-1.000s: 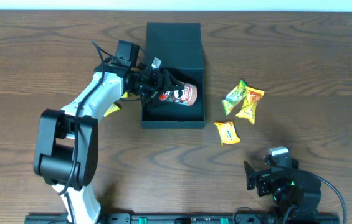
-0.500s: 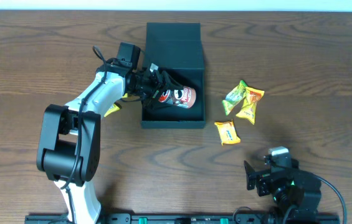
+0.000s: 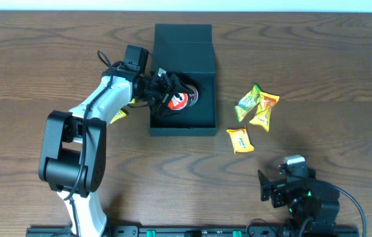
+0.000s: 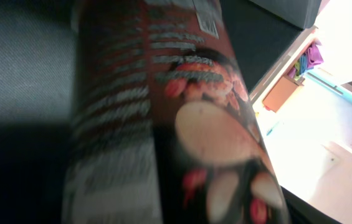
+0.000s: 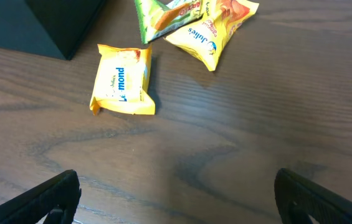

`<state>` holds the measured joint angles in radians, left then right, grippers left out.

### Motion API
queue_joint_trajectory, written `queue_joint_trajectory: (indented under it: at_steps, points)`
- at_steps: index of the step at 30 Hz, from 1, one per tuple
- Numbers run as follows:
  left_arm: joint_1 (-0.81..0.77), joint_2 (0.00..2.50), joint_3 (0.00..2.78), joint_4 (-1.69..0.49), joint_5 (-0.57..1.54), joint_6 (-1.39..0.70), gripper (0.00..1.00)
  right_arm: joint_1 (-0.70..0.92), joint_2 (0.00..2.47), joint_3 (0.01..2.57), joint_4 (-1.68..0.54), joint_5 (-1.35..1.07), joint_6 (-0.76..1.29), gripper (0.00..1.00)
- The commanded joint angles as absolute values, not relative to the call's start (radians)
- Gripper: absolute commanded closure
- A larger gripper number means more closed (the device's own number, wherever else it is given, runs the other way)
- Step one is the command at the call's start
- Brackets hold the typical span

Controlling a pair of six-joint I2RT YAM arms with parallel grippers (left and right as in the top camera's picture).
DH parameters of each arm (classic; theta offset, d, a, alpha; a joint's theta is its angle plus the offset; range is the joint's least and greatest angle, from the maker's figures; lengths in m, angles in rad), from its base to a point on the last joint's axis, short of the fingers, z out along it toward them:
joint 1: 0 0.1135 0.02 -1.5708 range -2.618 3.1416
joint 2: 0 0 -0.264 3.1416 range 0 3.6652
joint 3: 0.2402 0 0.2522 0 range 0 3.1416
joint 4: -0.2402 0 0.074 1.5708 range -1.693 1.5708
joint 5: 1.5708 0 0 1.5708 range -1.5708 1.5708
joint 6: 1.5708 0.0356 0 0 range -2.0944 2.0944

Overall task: Pack container
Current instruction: 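Lift the can with the left gripper and carry it over the box, then lower the can into the box and open the left gripper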

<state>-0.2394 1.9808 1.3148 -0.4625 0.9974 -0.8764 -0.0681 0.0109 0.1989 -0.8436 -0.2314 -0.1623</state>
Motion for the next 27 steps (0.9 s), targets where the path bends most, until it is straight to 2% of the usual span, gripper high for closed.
queue_joint_trajectory:
  at_steps: [1,8,13,19,25,27]
  points:
    - [-0.236,1.985,1.312,-0.467,0.958,-0.898,0.24,-0.064,0.006,0.19,-0.846,-0.236,-0.17,0.01]
    - [-0.241,1.985,1.312,-0.467,0.962,-0.888,0.27,-0.064,0.006,0.19,-0.846,-0.236,-0.17,0.01]
    - [-0.263,1.985,1.312,-0.467,0.965,-0.762,0.29,-0.064,0.006,0.19,-0.846,-0.236,-0.17,0.01]
    - [-0.299,1.985,1.312,-0.436,0.987,-0.703,0.29,-0.064,0.006,0.19,-0.846,-0.236,-0.17,0.01]
    - [-0.316,1.985,1.312,-0.427,0.905,-0.673,0.29,-0.064,0.006,0.19,-0.846,-0.236,-0.17,0.01]
    - [-0.314,1.985,1.312,-0.478,0.859,-0.624,0.18,-0.064,0.006,0.19,-0.846,-0.236,-0.17,0.01]
